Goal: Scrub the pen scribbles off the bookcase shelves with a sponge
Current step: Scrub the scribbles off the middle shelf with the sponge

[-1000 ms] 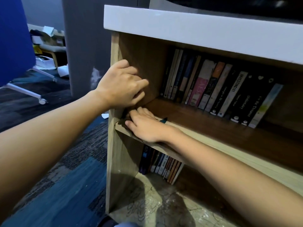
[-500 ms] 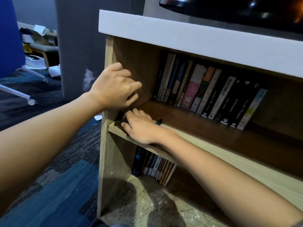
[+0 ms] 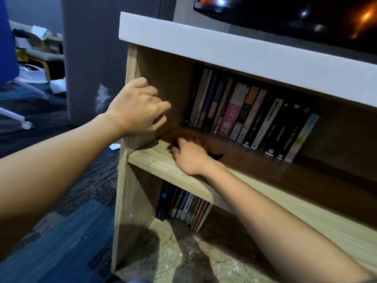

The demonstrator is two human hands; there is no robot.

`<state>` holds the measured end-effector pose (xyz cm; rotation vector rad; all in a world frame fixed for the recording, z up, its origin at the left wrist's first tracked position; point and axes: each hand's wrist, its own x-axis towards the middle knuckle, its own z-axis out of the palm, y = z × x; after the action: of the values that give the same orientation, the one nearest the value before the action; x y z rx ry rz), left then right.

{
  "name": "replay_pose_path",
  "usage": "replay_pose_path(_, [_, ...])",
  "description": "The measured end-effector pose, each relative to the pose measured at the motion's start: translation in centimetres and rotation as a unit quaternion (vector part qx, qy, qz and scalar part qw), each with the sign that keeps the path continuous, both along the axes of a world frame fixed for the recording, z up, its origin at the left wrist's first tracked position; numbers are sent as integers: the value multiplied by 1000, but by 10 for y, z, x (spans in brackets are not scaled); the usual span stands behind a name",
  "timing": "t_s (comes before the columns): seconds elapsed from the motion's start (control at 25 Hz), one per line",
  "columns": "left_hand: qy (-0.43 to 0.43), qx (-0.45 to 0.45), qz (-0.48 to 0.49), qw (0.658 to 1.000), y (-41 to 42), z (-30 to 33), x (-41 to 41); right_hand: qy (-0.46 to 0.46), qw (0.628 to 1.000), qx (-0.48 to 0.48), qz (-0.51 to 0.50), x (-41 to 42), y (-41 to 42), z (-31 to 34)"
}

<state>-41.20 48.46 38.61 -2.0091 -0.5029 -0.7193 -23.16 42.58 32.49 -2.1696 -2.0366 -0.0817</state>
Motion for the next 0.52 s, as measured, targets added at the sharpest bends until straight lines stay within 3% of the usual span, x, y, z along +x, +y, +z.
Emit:
replay_pose_path(0.12, [-3, -14, 16, 1000, -3, 3, 0, -12, 985, 50, 164, -6, -43, -3])
replay_pose_path(0.2, [-21, -33, 25, 999, -7, -3, 5, 12, 980, 34, 195, 29, -77, 4])
replay_pose_path(0.28, [-29, -89, -1, 996, -12, -22, 14, 24, 994, -6, 104, 90, -98, 8])
replay_pose_path(0.4, [-55, -251, -56, 965, -16, -53, 31, -32, 993, 29, -114, 165, -96, 7])
replay_pose_path(0.52, [-155, -384, -65, 908, -9, -67, 45, 26, 989, 21, -147, 153, -43, -2])
